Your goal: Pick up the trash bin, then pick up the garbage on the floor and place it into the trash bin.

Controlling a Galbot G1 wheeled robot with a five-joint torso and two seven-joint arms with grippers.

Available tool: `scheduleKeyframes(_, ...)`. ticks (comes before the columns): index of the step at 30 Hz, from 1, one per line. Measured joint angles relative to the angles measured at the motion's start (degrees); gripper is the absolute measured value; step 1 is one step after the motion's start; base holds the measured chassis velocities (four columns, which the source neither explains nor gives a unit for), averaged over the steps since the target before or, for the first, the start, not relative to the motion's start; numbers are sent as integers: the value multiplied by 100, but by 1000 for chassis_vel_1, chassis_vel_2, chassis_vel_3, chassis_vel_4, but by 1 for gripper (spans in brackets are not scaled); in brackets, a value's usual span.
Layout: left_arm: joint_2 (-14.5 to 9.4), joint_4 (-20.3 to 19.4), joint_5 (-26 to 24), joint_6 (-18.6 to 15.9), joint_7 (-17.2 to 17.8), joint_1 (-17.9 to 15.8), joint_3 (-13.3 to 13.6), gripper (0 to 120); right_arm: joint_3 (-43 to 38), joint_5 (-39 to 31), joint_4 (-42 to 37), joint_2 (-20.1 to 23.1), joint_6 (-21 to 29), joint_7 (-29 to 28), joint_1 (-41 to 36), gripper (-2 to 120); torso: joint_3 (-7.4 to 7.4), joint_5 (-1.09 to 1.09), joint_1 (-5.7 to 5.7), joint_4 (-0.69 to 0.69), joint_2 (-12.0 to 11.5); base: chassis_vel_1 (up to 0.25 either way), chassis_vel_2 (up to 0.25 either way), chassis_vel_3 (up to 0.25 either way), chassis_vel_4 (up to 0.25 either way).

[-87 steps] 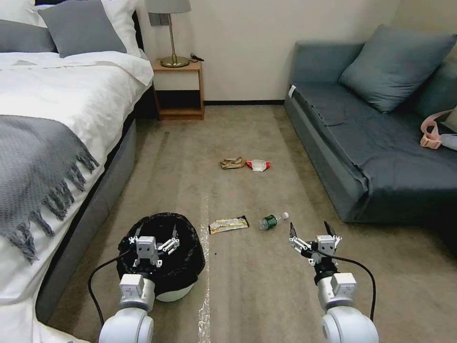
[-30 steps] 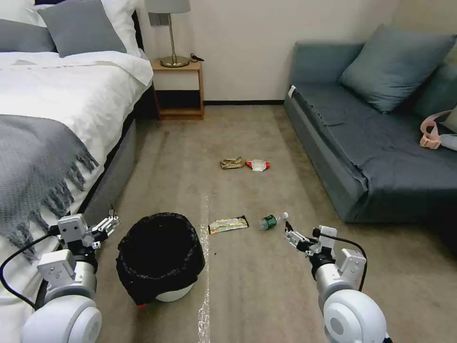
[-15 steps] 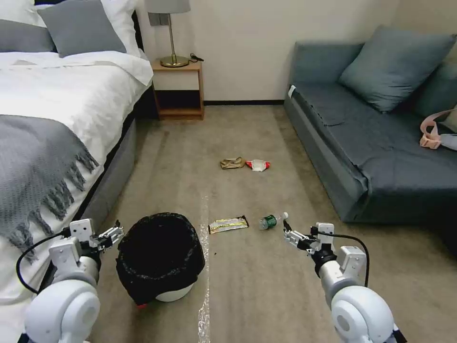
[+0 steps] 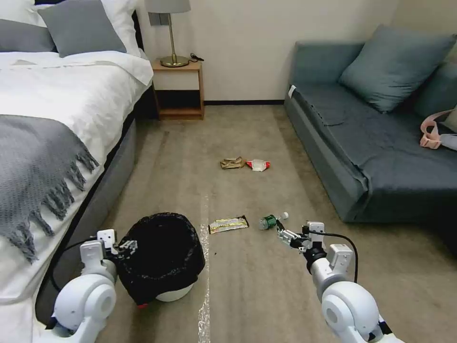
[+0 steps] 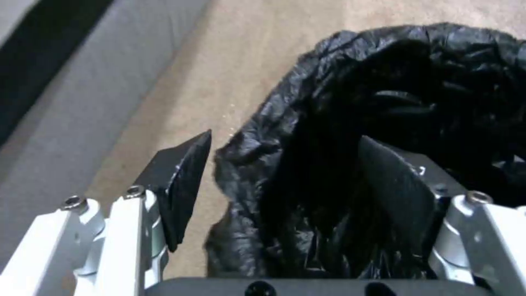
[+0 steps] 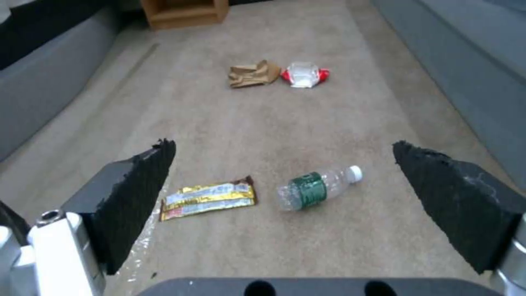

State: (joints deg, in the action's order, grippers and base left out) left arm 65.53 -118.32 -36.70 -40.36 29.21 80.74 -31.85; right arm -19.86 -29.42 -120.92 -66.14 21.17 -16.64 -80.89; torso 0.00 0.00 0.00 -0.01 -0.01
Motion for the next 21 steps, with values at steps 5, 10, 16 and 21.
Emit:
scheduleKeyframes(5,20,366,169,1,2,-133,38,77,-56,-46,134,103,-21,7,97,100,0,1,0,1,0,0,0,0,0)
scheduleKeyframes(10,34,654,223,19,-43,-305,119,77,53,-42,228,12,-21,22,127,100,0,2,0,0,1,0,0,0,0)
scheduleKeyframes(16,159,972,227,-45,-74,-453,217,61,172,-112,250,-7,47,37,276,100,0,0,0,1,1,0,0,0,0)
scheduleKeyframes(21,166,1116,275,-1,-168,-453,219,48,105,-238,248,26,120,12,430,100,0,3,0,2,1,0,0,0,0)
